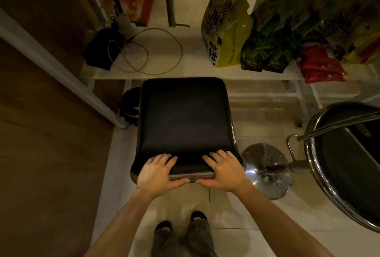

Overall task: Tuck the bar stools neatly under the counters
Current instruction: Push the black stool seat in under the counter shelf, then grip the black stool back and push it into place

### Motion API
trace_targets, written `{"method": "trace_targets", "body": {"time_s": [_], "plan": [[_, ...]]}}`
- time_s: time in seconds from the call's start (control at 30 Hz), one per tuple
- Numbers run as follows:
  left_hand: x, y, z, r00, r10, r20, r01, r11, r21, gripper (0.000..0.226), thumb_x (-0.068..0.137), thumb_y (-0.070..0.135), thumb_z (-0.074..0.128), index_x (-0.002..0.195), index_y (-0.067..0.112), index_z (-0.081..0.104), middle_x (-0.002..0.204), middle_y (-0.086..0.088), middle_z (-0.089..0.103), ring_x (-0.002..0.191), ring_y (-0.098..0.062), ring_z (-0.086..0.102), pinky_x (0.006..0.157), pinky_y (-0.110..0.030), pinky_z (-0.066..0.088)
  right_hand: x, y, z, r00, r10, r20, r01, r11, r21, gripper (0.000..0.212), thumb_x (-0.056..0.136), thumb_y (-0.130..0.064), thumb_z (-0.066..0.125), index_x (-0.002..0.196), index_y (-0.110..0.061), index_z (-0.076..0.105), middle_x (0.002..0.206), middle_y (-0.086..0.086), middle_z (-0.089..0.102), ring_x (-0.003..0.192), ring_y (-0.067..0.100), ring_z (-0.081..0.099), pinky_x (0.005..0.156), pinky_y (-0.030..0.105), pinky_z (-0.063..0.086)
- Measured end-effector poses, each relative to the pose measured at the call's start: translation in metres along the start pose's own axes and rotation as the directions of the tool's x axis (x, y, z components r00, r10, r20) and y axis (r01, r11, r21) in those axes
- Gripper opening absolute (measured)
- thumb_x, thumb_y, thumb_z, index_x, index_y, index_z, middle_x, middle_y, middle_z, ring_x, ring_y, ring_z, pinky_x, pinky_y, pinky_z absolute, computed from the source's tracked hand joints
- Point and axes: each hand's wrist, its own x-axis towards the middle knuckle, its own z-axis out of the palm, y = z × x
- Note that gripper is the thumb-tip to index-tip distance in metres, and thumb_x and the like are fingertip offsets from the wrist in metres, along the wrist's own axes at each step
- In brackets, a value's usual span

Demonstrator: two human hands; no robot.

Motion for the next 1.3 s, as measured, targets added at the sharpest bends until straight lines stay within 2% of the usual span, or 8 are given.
{"method": "trace_targets", "body": {"time_s": [0.27,0.4,0.47,0.57,0.77,0.93,1.07,1.3], "plan": [[-0.004,-0.007,-0.009,1.0,0.01,-0.007,-0.01,1.0,-0.018,0.101,0.07,0.088,0.006,0.117,0.019,0.063,0.116,-0.005,0.067,0.107,-0.023,0.063,0.089,-0.039,0.05,-0.002,-0.019,-0.007,0.997,0.072,-0.009,-0.07,0.994,0.086,0.095,0.079,-0.081,0.006,0.111,-0.014,0.065,0.095,0.004,0.07,0.086,0.021,0.063,0.076,0.033,0.05],[-0.004,-0.008,-0.016,0.999,-0.001,0.041,0.001,1.0,0.004,0.122,0.052,0.093,-0.01,0.136,0.023,0.043,0.14,-0.001,0.048,0.129,-0.019,0.043,0.106,-0.037,0.031,-0.001,-0.024,-0.014,0.996,0.088,0.021,-0.09,0.99,0.113,0.105,0.069,-0.087,0.003,0.127,-0.015,0.052,0.119,0.005,0.06,0.109,0.022,0.052,0.094,0.034,0.04],[-0.004,-0.006,-0.021,0.995,-0.014,0.101,0.011,0.999,0.033,0.126,0.046,0.095,-0.011,0.14,0.025,0.037,0.145,0.0,0.042,0.134,-0.018,0.034,0.11,-0.038,0.024,-0.003,-0.026,-0.02,0.99,0.122,0.074,-0.133,0.978,0.158,0.098,0.071,-0.086,0.016,0.136,-0.017,0.041,0.132,0.004,0.051,0.12,0.021,0.044,0.101,0.034,0.033],[-0.003,0.006,-0.04,0.991,-0.023,0.135,0.019,0.999,0.031,0.11,0.057,0.089,0.007,0.143,0.024,0.03,0.15,-0.001,0.033,0.139,-0.019,0.024,0.113,-0.04,0.017,-0.013,-0.029,-0.04,0.976,0.215,0.034,-0.217,0.944,0.248,0.095,0.071,-0.08,0.024,0.141,-0.016,0.033,0.138,0.005,0.047,0.126,0.021,0.039,0.104,0.034,0.032],[0.019,0.054,-0.112,0.976,0.168,-0.138,-0.178,0.982,-0.06,0.077,0.083,0.07,0.036,0.143,0.021,0.031,0.15,-0.006,0.033,0.137,-0.02,0.029,0.112,-0.039,0.024,-0.043,-0.019,-0.108,0.924,0.333,-0.187,-0.288,0.929,0.232,0.087,0.078,-0.073,0.037,0.142,-0.015,0.03,0.138,0.006,0.047,0.127,0.023,0.038,0.104,0.035,0.029],[0.02,0.121,-0.174,0.887,0.374,-0.27,-0.406,0.911,-0.07,0.091,0.074,0.074,0.019,0.143,0.017,0.032,0.148,-0.011,0.036,0.135,-0.024,0.034,0.11,-0.039,0.029,-0.089,-0.008,-0.166,0.817,0.435,-0.379,-0.368,0.899,0.238,0.089,0.075,-0.073,0.032,0.141,-0.013,0.031,0.137,0.009,0.049,0.128,0.025,0.038,0.105,0.036,0.029],[0.017,0.185,-0.211,0.8,0.51,-0.316,-0.557,0.827,-0.078,0.085,0.079,0.071,0.027,0.145,0.018,0.027,0.151,-0.007,0.031,0.138,-0.02,0.029,0.111,-0.037,0.026,-0.136,0.006,-0.201,0.699,0.488,-0.523,-0.437,0.87,0.228,0.077,0.081,-0.055,0.059,0.139,-0.009,0.037,0.133,0.01,0.052,0.126,0.026,0.043,0.104,0.039,0.032],[-0.002,0.29,-0.234,0.626,0.683,-0.377,-0.746,0.665,-0.032,0.074,0.087,0.06,0.045,0.146,0.022,0.021,0.154,-0.004,0.025,0.14,-0.018,0.024,0.114,-0.038,0.024,-0.235,0.04,-0.241,0.524,0.549,-0.651,-0.575,0.792,0.205,0.076,0.078,-0.051,0.066,0.137,-0.011,0.04,0.132,0.007,0.053,0.124,0.022,0.045,0.105,0.038,0.033]]}}
